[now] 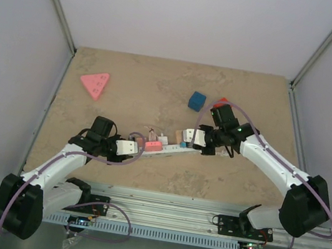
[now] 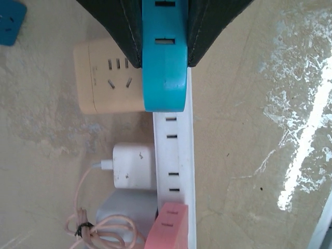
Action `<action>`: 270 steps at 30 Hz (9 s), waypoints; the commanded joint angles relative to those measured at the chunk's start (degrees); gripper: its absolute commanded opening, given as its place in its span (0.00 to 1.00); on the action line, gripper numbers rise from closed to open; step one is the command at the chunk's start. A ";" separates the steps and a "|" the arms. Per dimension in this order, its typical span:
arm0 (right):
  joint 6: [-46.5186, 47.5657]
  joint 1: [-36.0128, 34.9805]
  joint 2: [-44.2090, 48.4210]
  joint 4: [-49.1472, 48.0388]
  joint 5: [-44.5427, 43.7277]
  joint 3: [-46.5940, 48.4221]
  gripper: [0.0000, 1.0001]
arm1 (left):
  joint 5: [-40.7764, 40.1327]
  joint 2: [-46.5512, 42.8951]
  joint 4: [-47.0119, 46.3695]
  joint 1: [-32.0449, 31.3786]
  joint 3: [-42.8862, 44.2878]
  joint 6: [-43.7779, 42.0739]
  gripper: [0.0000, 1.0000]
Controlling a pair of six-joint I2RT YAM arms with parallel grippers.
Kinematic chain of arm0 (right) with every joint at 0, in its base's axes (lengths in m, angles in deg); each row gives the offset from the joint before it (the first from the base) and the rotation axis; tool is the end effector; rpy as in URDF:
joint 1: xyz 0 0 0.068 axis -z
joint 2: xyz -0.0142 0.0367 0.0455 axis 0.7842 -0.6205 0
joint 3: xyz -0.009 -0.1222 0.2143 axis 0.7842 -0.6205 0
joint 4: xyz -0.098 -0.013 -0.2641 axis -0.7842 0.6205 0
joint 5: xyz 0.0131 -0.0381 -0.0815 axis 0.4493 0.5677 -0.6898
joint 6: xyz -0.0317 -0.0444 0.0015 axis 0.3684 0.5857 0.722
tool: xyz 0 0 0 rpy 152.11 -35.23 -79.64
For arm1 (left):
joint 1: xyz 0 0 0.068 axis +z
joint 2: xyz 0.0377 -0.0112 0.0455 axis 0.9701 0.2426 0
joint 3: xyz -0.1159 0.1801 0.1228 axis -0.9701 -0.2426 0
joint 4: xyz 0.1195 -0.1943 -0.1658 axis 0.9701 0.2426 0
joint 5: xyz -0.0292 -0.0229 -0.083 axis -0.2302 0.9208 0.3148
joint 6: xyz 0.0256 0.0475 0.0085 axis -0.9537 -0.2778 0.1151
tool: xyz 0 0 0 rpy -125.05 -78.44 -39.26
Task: Pull the plug off the socket
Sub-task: Remove the plug from the socket, then place the plug at the center of the board, then remove the plug from the socket.
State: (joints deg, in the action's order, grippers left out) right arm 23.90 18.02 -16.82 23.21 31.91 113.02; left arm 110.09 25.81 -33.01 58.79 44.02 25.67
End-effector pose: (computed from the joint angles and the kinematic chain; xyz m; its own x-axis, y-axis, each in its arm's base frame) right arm 0.2465 0.1844 0.2132 0.2579 -0.7669 -0.5877 -0.9604 -0.1375 -0.2422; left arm 0.1930 -0.0771 0.1333 -0.0458 0.7811 -0.6228 0.9437 0.2382 0.2294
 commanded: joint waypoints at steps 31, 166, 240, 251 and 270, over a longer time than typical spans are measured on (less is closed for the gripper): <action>-9.57 8.57 6.43 -22.10 -12.95 -7.82 0.00 | 0.02 -2.03 -1.44 0.82 0.19 0.18 0.00; -11.35 -12.49 -8.20 -12.25 9.00 7.36 0.62 | -0.48 -2.72 -1.81 1.08 -0.16 0.25 0.00; -17.19 -18.49 -14.85 -11.72 2.71 11.68 0.01 | -0.36 -3.99 -2.03 1.26 -0.38 0.19 0.00; -16.76 -18.26 -13.11 -14.28 1.58 9.48 0.00 | -0.55 -4.30 -2.22 1.33 -0.49 0.33 0.00; -15.41 -15.97 -12.10 -13.17 5.30 8.49 0.01 | -0.59 -4.46 -2.17 1.35 -0.47 0.26 0.00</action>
State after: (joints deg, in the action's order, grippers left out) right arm 9.17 2.78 -30.39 8.15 38.19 120.72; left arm 109.30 22.53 -31.79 59.51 43.43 25.69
